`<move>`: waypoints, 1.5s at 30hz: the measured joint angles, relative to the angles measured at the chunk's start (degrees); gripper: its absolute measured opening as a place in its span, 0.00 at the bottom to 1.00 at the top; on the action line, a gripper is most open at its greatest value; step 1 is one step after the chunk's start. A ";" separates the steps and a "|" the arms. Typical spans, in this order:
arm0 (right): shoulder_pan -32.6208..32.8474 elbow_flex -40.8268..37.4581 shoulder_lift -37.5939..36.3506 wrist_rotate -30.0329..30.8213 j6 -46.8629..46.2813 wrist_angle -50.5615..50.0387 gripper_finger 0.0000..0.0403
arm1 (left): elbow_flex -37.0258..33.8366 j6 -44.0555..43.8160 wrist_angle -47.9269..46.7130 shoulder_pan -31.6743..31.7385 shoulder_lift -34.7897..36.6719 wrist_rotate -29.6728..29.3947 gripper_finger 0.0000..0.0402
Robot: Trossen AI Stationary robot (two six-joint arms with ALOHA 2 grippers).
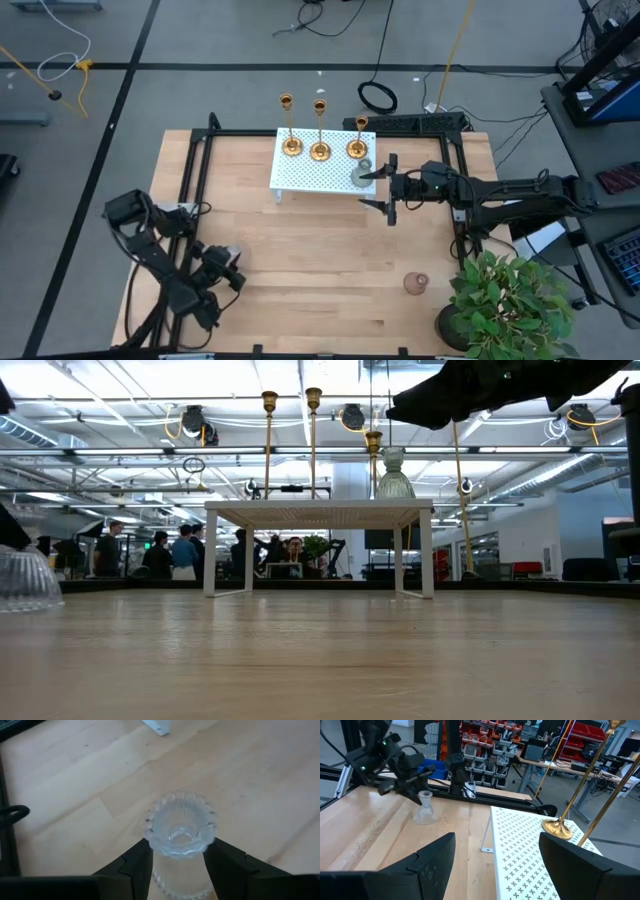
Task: Pick & Place candle stick holders
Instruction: Put the transparent vase on the shelf
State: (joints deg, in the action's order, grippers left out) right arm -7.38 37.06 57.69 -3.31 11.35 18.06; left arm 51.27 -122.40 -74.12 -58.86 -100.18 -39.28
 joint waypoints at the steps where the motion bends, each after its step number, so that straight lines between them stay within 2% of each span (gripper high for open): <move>1: 0.01 0.00 0.00 0.00 0.02 -0.05 0.69 | -0.95 0.13 0.98 0.44 0.00 -0.31 0.43; 8: 0.00 0.00 0.00 0.00 0.04 -0.50 0.69 | -6.03 -1.05 3.64 3.40 0.04 -3.86 0.43; 12: 0.01 0.00 0.00 0.00 0.07 -0.62 0.69 | -6.79 0.49 3.76 5.00 0.04 -7.28 0.43; 19: 0.01 0.00 0.00 0.00 0.07 -0.89 0.69 | -7.08 4.85 3.76 8.54 0.04 -8.92 0.41; 22: 0.00 0.00 0.00 0.00 0.07 -1.17 0.69 | -7.08 6.27 3.77 9.83 0.04 -10.37 0.34; 27: 0.01 0.00 0.00 0.00 -0.04 -1.83 0.69 | -7.11 7.24 3.75 11.39 0.02 -10.71 0.14; 30: -0.01 0.00 0.00 0.00 -0.09 -2.06 0.69 | -7.11 7.22 3.80 11.77 0.02 -13.07 0.04; 32: -0.01 0.00 0.00 0.00 -0.11 -2.07 0.69 | -7.11 7.24 3.82 11.73 0.02 -13.68 0.01; 36: -0.01 0.00 0.00 0.00 -0.13 -2.09 0.69 | -7.11 7.88 4.36 11.71 0.02 -10.47 0.07; 41: -0.01 0.00 0.00 -0.02 -0.13 -2.12 0.69 | -7.08 18.53 11.76 11.73 0.02 -5.41 0.18; 45: 0.01 0.00 0.00 -0.02 -0.13 -2.20 0.69 | -7.08 18.25 13.81 11.73 0.02 -5.62 0.27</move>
State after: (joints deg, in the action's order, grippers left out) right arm -7.38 37.06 57.69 -3.33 11.22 15.86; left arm 44.18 -104.14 -60.31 -47.13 -100.16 -44.90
